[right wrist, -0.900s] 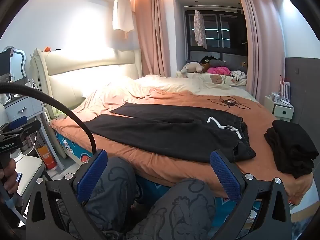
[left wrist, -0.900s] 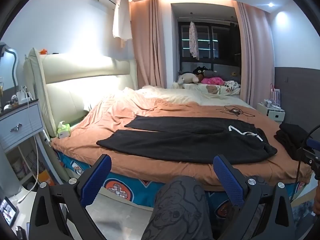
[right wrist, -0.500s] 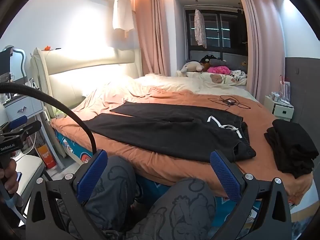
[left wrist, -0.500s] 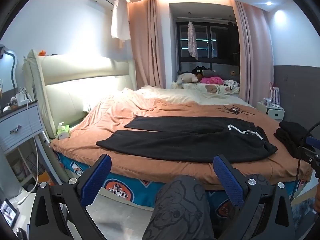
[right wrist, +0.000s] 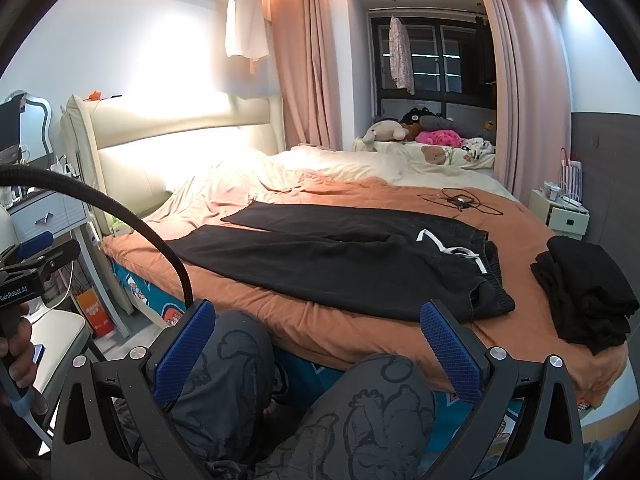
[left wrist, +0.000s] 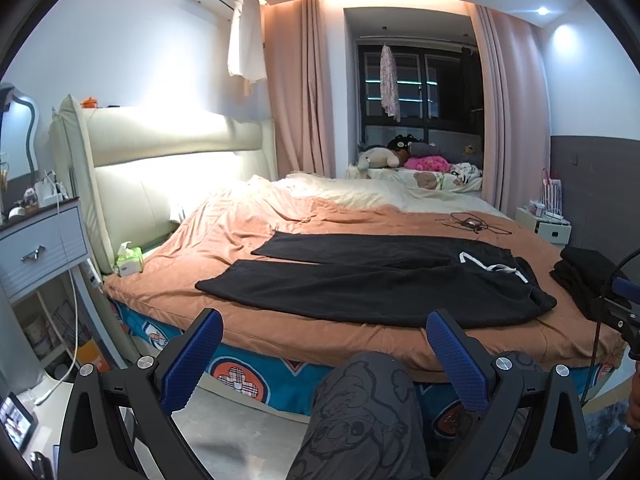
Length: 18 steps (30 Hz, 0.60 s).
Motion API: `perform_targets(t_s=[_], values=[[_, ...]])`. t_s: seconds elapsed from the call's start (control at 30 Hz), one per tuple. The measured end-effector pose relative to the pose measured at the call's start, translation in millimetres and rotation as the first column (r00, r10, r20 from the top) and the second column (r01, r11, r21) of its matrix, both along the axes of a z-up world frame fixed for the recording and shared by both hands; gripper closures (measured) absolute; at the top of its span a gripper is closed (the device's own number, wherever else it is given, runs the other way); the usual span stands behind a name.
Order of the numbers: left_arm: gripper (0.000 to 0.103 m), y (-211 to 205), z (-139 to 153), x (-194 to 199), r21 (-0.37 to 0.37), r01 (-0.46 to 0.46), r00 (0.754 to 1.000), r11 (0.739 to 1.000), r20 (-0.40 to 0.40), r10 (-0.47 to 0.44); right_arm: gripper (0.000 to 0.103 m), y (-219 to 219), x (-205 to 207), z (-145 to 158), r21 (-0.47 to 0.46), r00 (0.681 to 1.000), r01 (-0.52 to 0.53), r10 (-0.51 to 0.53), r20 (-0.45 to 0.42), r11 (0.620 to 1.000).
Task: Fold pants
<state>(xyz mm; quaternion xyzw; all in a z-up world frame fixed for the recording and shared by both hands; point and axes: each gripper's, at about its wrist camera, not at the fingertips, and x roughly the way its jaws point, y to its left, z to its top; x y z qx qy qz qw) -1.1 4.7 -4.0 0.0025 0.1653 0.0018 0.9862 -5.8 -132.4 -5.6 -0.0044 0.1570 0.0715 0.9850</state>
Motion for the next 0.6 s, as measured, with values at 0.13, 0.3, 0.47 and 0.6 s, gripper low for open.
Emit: perform_targets(t_s=[0.13, 0.3, 0.47, 0.6], values=[[0.000, 4.1, 0.1, 0.2, -0.009, -0.002, 1.000, 1.000, 0.000, 0.002, 0.000, 1.4, 0.4, -1.6, -0.007, 1.000, -0.001, 0.001, -0.003, 1.000], [0.000, 5.1, -0.8, 0.0, -0.013, 0.002, 1.000, 1.000, 0.002, -0.002, 0.000, 3.8, 3.1, -0.8, -0.016, 1.000, -0.005, 0.005, -0.009, 1.000], [0.000, 5.9, -0.8, 0.4, -0.016, 0.006, 1.000, 1.000, 0.000, -0.006, 0.000, 4.3, 4.5, -0.7, -0.021, 1.000, -0.006, 0.005, -0.010, 1.000], [0.000, 4.0, -1.2, 0.1, -0.011, 0.009, 1.000, 1.000, 0.002, -0.009, 0.000, 3.2, 4.8, -1.3, -0.020, 1.000, -0.002, 0.001, -0.013, 1.000]])
